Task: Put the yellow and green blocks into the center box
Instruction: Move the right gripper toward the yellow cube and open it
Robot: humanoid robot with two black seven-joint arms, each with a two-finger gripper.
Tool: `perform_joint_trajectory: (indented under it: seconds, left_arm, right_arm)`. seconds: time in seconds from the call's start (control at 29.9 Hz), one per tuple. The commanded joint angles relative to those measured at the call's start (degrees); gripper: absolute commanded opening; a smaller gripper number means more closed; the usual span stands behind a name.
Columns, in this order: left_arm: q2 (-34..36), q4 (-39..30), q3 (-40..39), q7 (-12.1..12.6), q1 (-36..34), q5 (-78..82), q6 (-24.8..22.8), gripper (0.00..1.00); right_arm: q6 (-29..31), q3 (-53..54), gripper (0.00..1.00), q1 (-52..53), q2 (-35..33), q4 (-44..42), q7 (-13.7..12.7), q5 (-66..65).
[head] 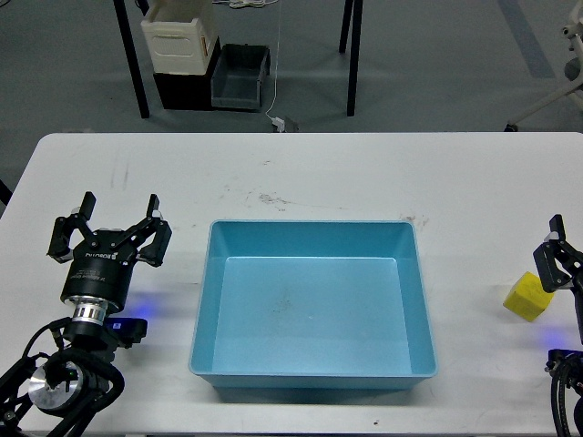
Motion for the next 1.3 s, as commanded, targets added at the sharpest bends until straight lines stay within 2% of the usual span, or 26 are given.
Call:
perform_joint_trajectory:
  seconds: [0.0,0.2,0.3,0.53,0.63,0.84,1.04,1.07,1.1,1.17,1.2,1.27]
  left_arm:
    - [-0.24,0.09,-0.15,-0.06,0.07,-0.17,0.47,1.0]
    - [-0.07,0.26,0.02,-0.06,0.07,-0.08,0.47,1.0]
    - [-0.24,0.35,-0.15,-0.06,0.07,-0.17,0.47,1.0]
    - [-1.73,0.53,-0.15,-0.06,-0.01,-0.17,0.56,1.0]
    - [-2.09,0.53,-0.24,-0.06,-0.1,-0.17,0.56,1.0]
    - [-2.09,0.53,-0.24,-0.06,-0.1,-0.17,0.65,1.0]
    - [-2.09,0.53,-0.33,-0.06,-0.01,-0.17,0.65,1.0]
    - [-2.0,0.53,-0.33,-0.06,-0.01,-0.17,0.65,1.0]
    - [-2.09,0.53,-0.33,-0.06,-0.01,-0.17,0.65,1.0]
    - [-2.09,0.53,-0.24,-0.06,0.07,-0.17,0.73,1.0]
    - [-2.09,0.53,-0.24,-0.06,0.07,-0.17,0.73,1.0]
    - [-2.17,0.53,-0.24,-0.06,0.07,-0.17,0.73,1.0]
  right_arm:
    - [-0.05,0.04,1.0,0.0,0.0,-0.45,0.0,-0.05]
    - [0.3,0.04,1.0,0.79,0.0,-0.97,0.09,-1.28]
    - [0.65,1.96,1.0,1.93,0.0,-1.85,0.09,-7.32]
    - [0.3,3.21,1.0,10.44,-13.52,-2.12,0.09,-34.29]
    - [-1.8,2.42,1.0,15.01,-19.15,-2.12,0.0,-47.29]
    - [-10.76,-11.27,1.0,28.36,-28.12,-4.58,0.0,-73.59]
    - [-11.21,-29.72,1.0,42.69,-41.03,-9.75,0.79,-88.79]
    - [-11.12,-33.93,1.0,46.02,-43.14,-11.16,2.27,-93.09]
    - [-11.12,-38.67,1.0,49.19,-45.07,-12.74,5.16,-97.57]
    - [-11.12,-48.34,1.0,55.17,-48.16,-15.38,13.76,-104.27]
    - [-11.12,-53.43,1.0,58.85,-49.47,-16.61,19.2,-106.64]
    - [-11.12,-62.58,1.0,65.18,-51.24,-18.19,28.43,-109.99]
